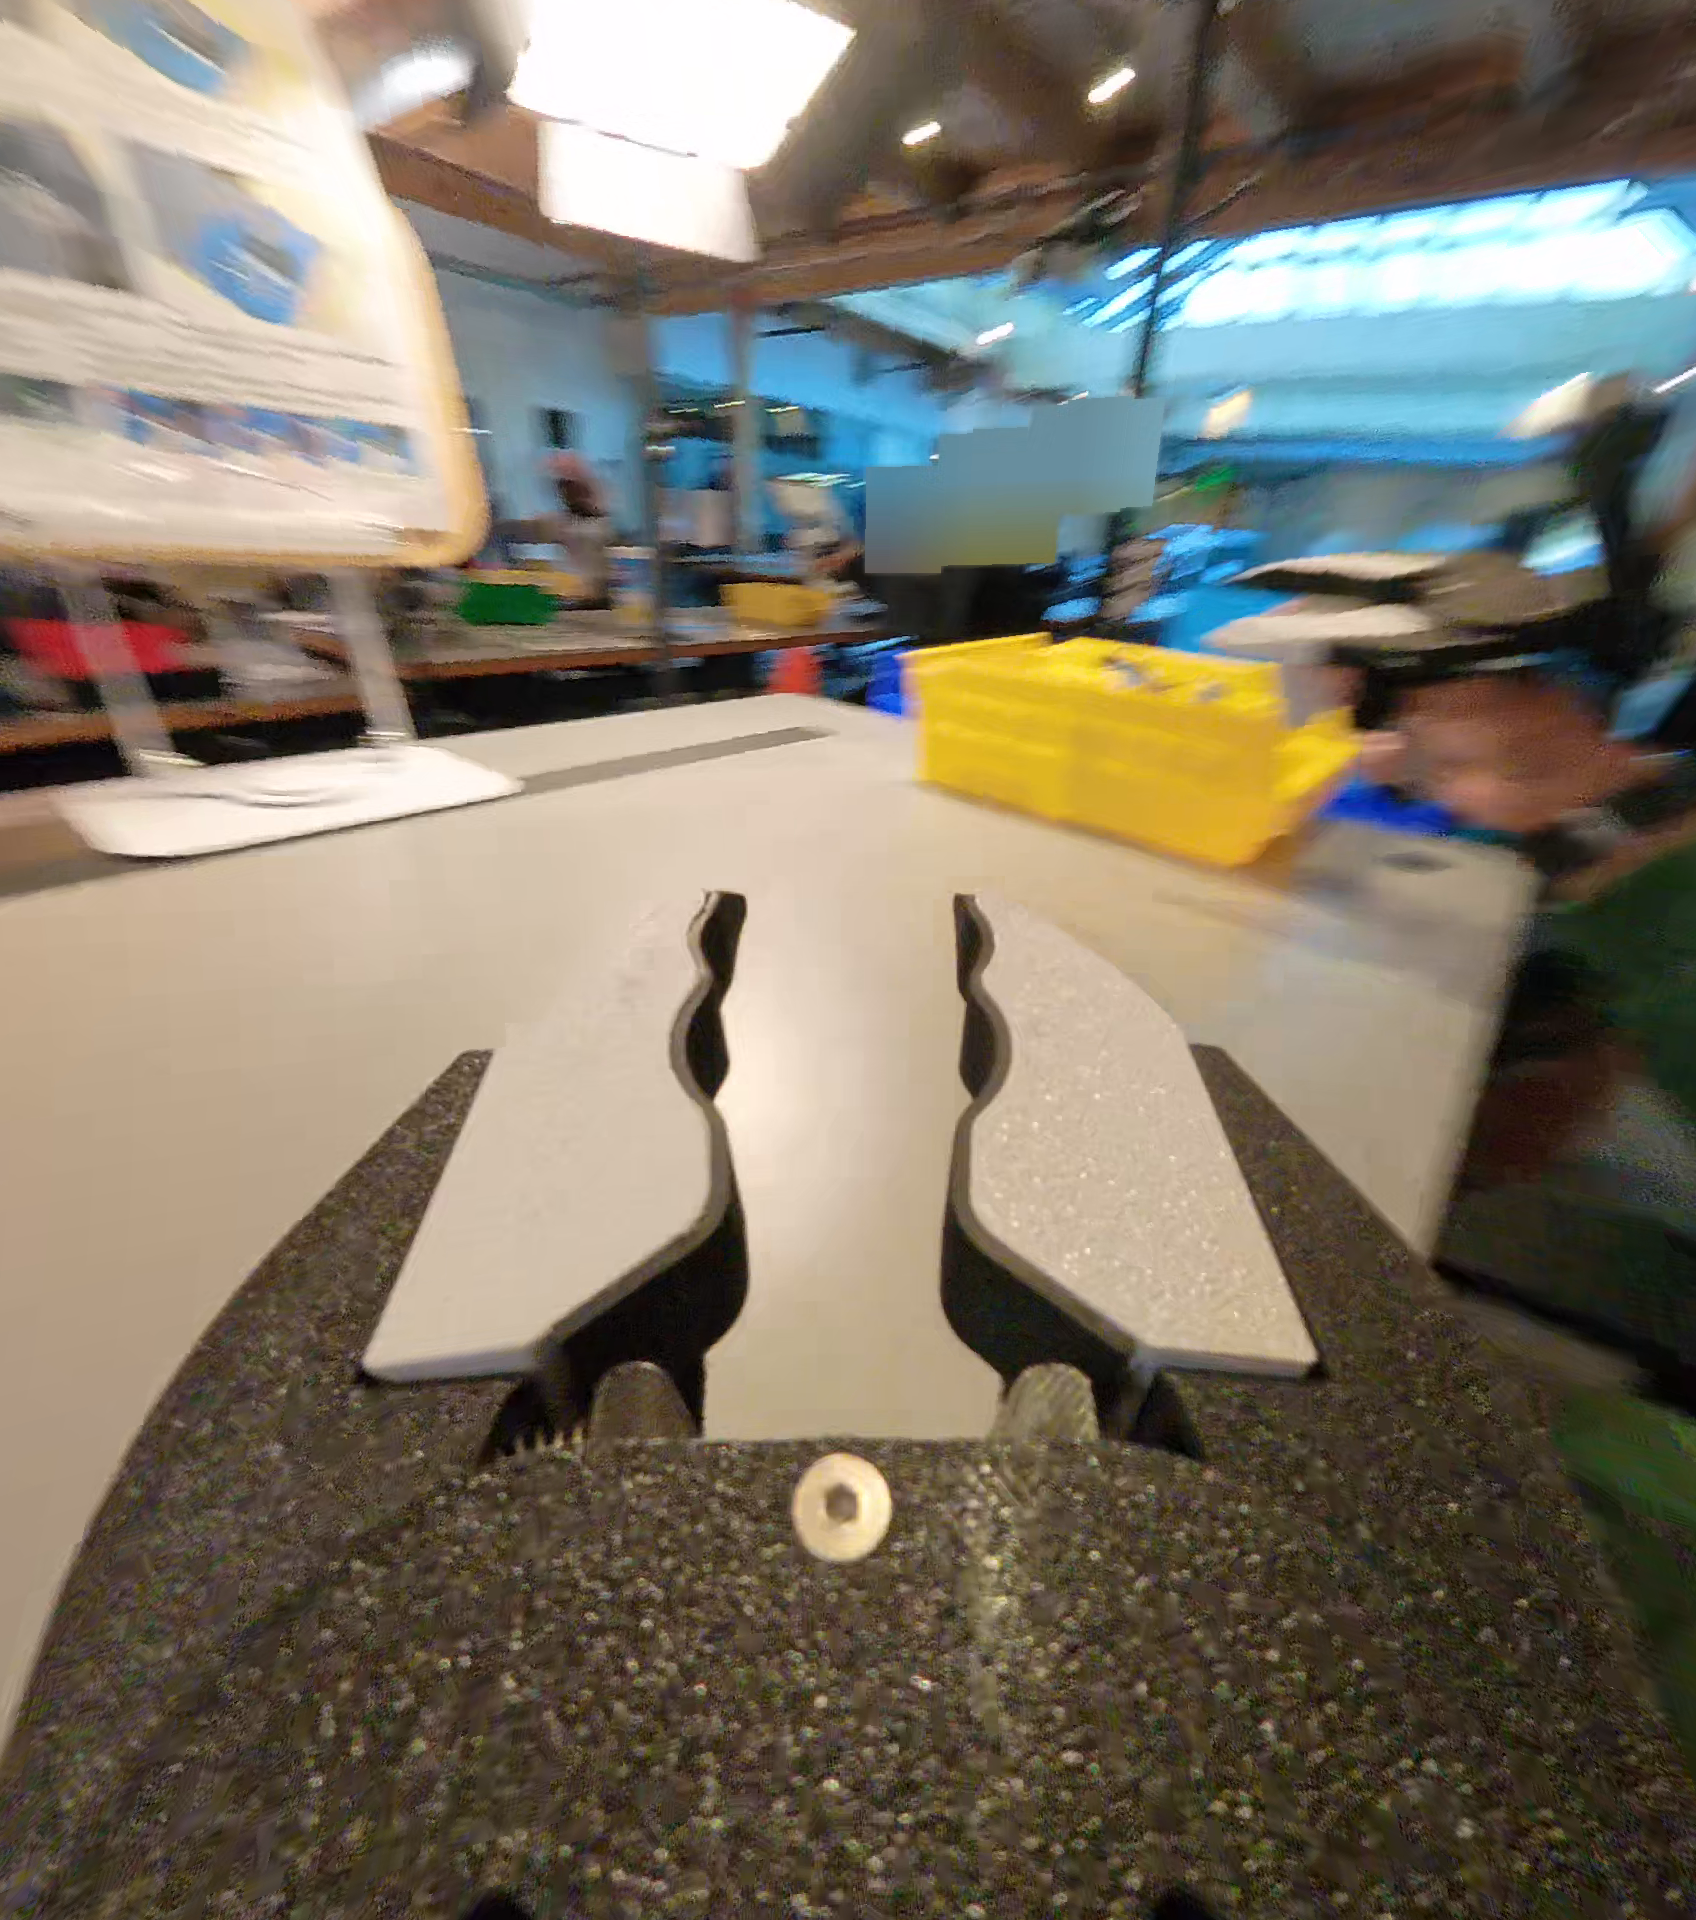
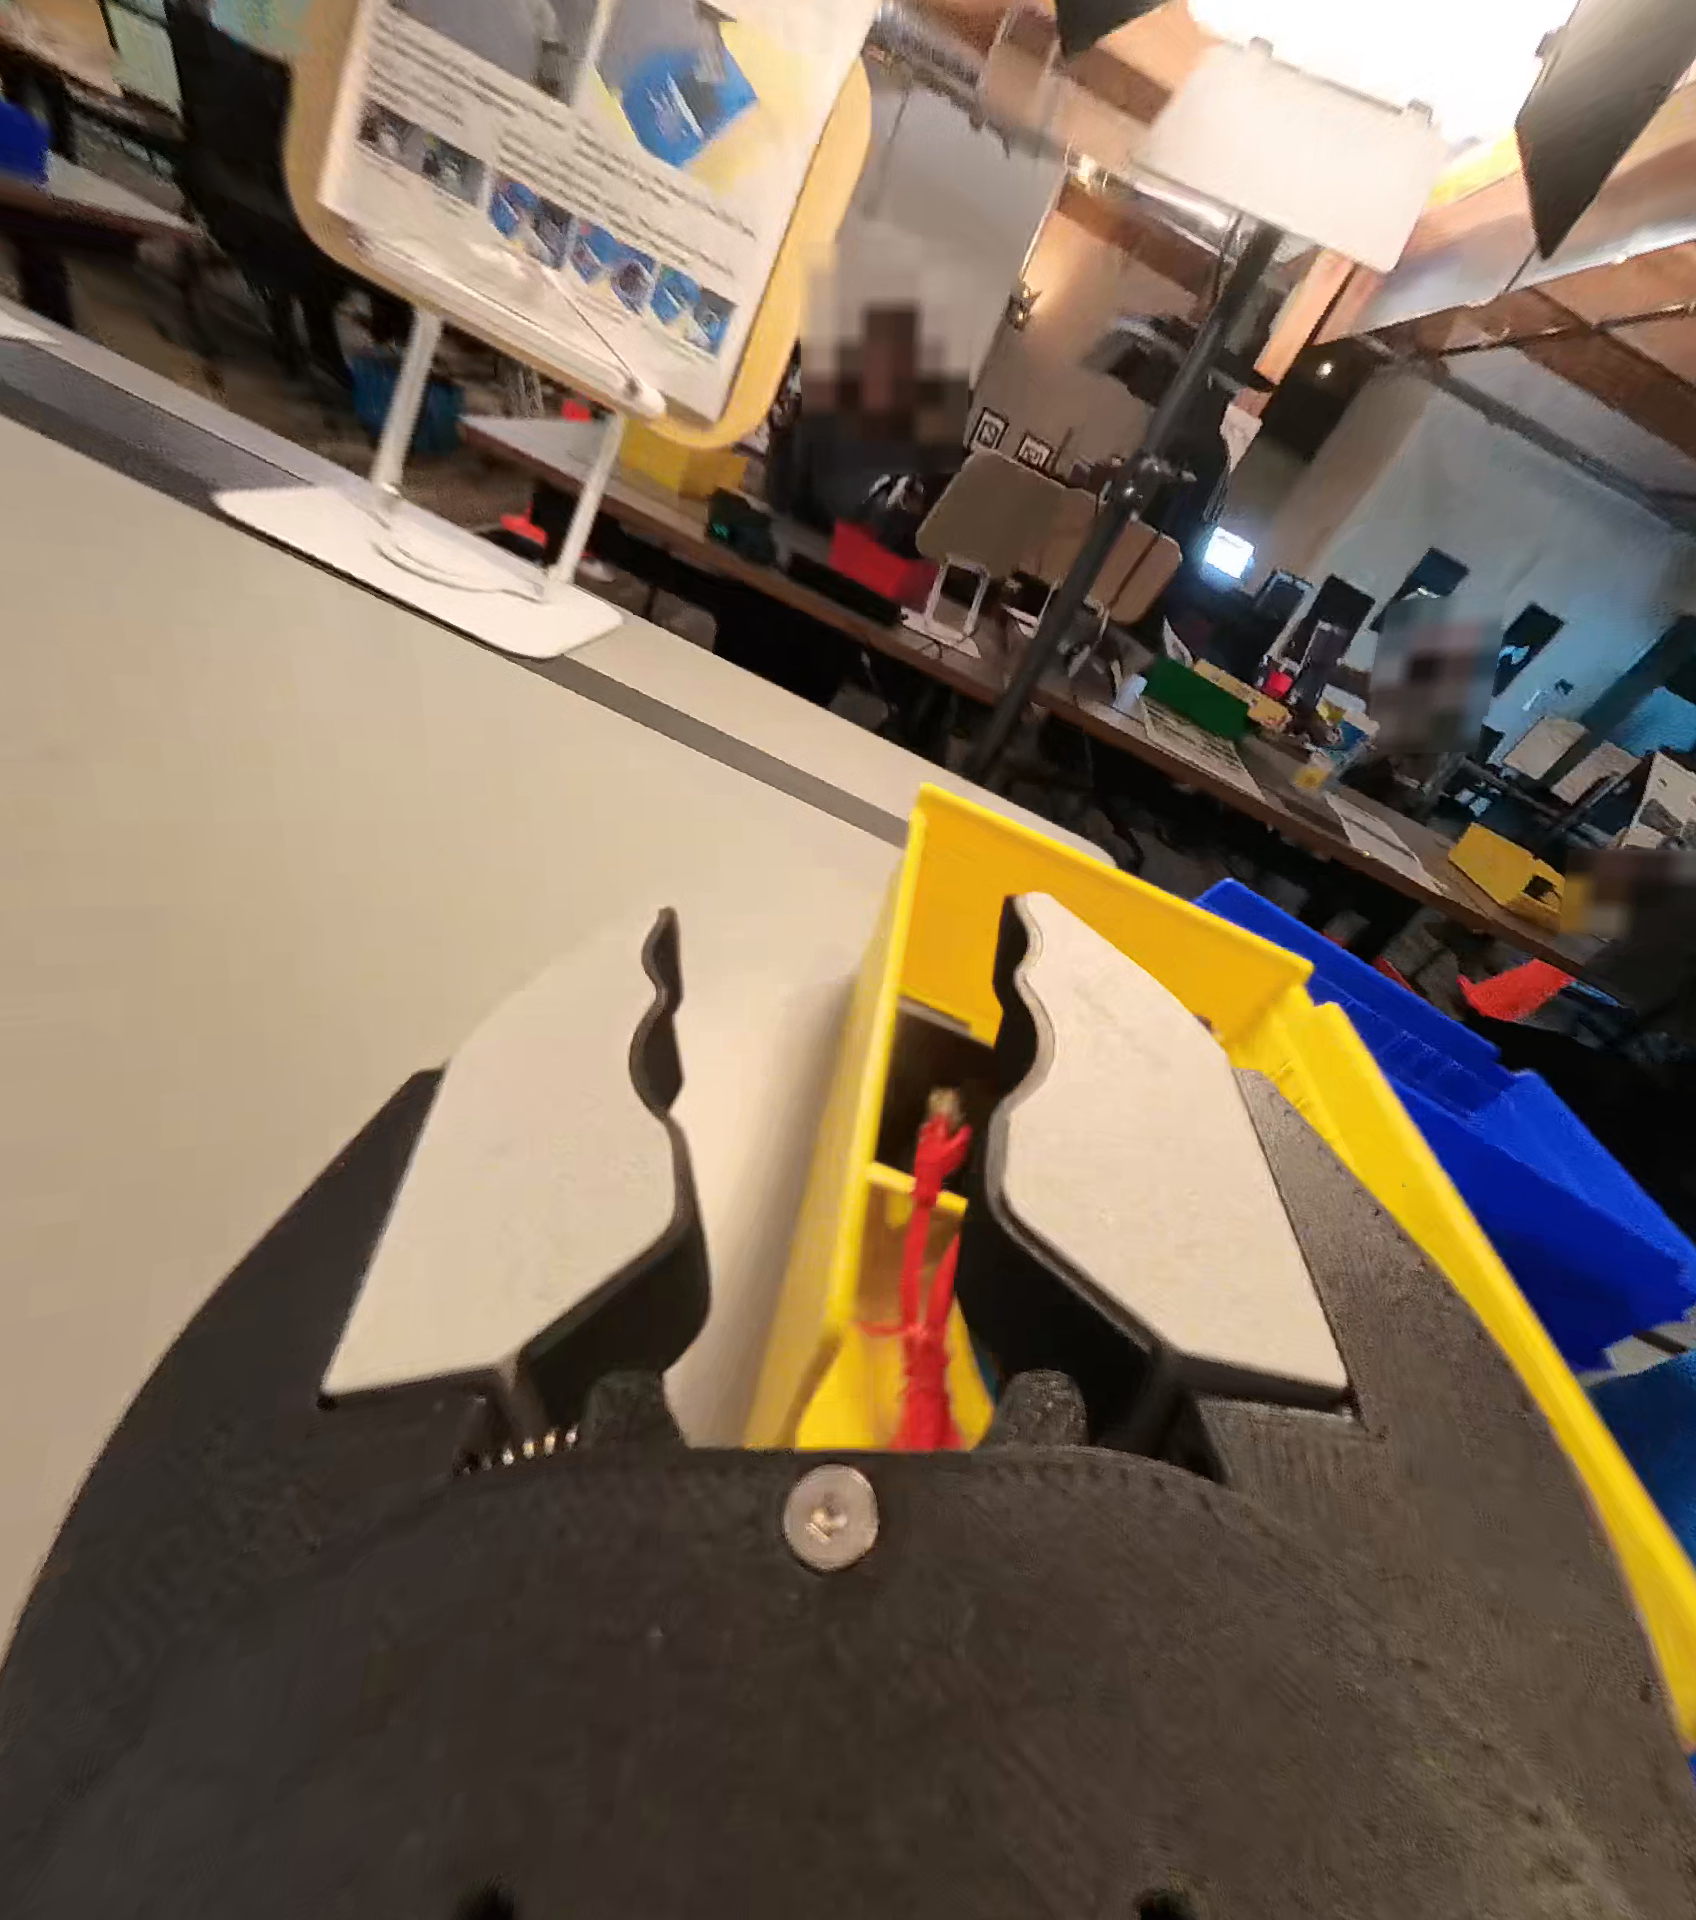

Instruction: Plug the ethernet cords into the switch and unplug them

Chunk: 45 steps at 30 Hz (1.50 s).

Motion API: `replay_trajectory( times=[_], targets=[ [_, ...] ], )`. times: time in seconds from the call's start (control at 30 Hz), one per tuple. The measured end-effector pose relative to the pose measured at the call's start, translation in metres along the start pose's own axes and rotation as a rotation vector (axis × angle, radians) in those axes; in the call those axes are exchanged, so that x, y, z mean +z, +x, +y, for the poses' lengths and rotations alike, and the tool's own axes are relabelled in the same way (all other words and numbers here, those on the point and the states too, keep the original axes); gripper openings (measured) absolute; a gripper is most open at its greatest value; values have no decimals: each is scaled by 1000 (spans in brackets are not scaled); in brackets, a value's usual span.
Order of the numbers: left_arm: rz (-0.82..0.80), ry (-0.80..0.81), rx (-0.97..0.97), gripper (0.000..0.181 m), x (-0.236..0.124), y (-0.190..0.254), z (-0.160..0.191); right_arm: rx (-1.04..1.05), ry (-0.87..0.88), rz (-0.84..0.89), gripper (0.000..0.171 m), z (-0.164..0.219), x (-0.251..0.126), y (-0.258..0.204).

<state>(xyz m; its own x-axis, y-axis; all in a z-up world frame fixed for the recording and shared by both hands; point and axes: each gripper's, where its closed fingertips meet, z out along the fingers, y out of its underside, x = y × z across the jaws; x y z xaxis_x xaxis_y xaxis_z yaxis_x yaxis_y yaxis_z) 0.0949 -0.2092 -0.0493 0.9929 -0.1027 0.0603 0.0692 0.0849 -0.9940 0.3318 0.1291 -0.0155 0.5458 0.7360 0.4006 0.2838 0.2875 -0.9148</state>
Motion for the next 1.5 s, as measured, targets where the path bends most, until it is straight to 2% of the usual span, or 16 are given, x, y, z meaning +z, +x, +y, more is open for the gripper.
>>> replay_trajectory(
  times=[0.1, 0.17, 0.27, 0.47, 0.57, 0.73, 0.9, 1.23, 1.33, 1.5],
  targets=[
    [-254, -57, 221, 45, -30, -45, -10, -57, -39, -7, 63, 21, -14, -18],
    [-414, -87, 298, 50, -55, -75, -21, -56, -97, 68, 66, 43, -20, -10],
    [-611, -124, 271, 56, -97, -117, -33, 65, -103, 76, 67, 61, -27, -7],
    [-904, -141, 192, 78, -175, -183, -45, 112, -112, 110, 69, 72, -31, 0],
    [-950, -149, 141, 81, -195, -205, -38, 84, -96, 128, 68, 68, -34, -3],
    [-990, -168, 108, 82, -209, -231, -26, 66, -125, 129, 68, 71, -31, -8],
    [-998, -161, 87, 82, -212, -250, -18, 53, -248, 90, 79, 87, -19, -14],
    [-1059, -190, 144, 76, -213, -276, -16, 93, -269, 143, 83, 86, 4, -12],
    [-1063, -256, 175, 66, -210, -281, -10, 66, -314, 196, 75, 91, 7, -8],
    [-1037, -465, 174, 49, -197, -288, 17, -11, -304, 272, 52, 88, 4, -5]
  ],
)
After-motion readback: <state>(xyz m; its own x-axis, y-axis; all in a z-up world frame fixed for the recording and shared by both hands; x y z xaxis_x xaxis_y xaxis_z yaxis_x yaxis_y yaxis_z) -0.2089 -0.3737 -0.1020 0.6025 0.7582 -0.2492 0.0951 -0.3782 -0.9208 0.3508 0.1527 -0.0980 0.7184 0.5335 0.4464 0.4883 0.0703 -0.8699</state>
